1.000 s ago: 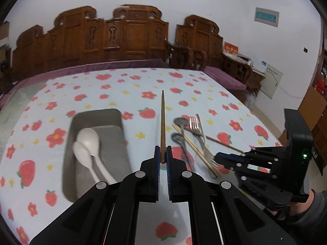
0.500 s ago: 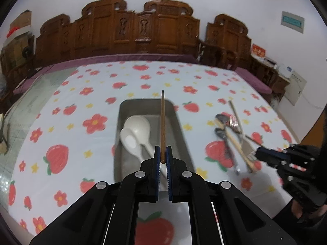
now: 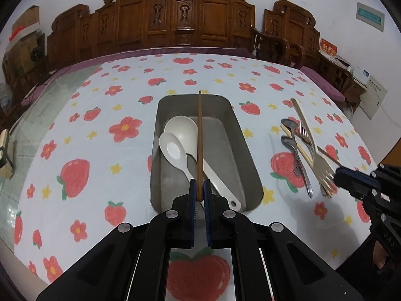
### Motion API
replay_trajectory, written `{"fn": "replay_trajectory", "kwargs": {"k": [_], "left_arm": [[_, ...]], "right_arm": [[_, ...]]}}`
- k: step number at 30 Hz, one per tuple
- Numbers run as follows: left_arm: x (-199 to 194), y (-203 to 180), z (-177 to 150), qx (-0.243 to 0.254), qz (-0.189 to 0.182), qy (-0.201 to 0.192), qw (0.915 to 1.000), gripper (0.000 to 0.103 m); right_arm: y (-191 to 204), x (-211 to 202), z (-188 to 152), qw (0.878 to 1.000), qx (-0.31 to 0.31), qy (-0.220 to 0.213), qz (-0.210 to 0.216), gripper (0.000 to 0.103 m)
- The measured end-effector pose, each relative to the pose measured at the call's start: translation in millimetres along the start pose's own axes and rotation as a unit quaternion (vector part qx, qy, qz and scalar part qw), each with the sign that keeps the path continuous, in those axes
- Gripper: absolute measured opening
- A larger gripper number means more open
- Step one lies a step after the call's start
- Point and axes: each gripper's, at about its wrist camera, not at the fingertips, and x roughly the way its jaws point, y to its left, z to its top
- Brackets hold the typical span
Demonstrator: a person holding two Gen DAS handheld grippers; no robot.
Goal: Organize utensils
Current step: 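Lower the chopstick into the tray and open the left gripper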
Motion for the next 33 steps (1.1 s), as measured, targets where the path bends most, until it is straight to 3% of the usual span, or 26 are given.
{"fn": "replay_trajectory", "kwargs": {"k": [11,25,29,33], "left_arm": [[-3.3,0.2,-7.8,-0.006,-0.009,0.006,0.9999,0.005],[6.9,11.1,9.0,-0.017,0.001,-0.003,0.9998,0.007],[0.6,20.7,12.4,-0.028,0.001,-0.014,0.9995,0.022],[-9.3,32.2,16.6,-0.035,0.013,-0.033,0.9987,0.027]], "right_arm": [[10.0,-1.8,3.5,1.0,-0.01,0.001,0.004,0.002],[14.1,4.6,12.9,1.0,-0.013,0.002,0.013,0.002],[16.3,11.4,19.5,1.0,-0.012,0.003,0.021,0.002],[21.6,20.2,27.2,0.999,-0.014,0.001,0.035,0.002]]}}
